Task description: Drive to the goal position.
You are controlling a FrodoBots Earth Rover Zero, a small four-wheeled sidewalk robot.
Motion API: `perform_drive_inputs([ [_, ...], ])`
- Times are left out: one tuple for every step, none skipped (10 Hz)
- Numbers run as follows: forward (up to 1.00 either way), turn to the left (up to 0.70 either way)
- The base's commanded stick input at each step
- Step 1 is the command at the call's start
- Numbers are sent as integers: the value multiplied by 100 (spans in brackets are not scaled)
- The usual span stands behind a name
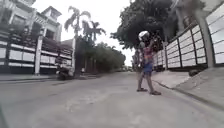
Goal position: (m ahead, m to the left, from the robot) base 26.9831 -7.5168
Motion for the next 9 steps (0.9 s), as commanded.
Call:
perform_drive_inputs([
  [50,0],
  [50,0],
  [50,0],
  [50,0],
  [50,0],
  [50,0],
  [50,0],
  [50,0],
  [50,0],
])
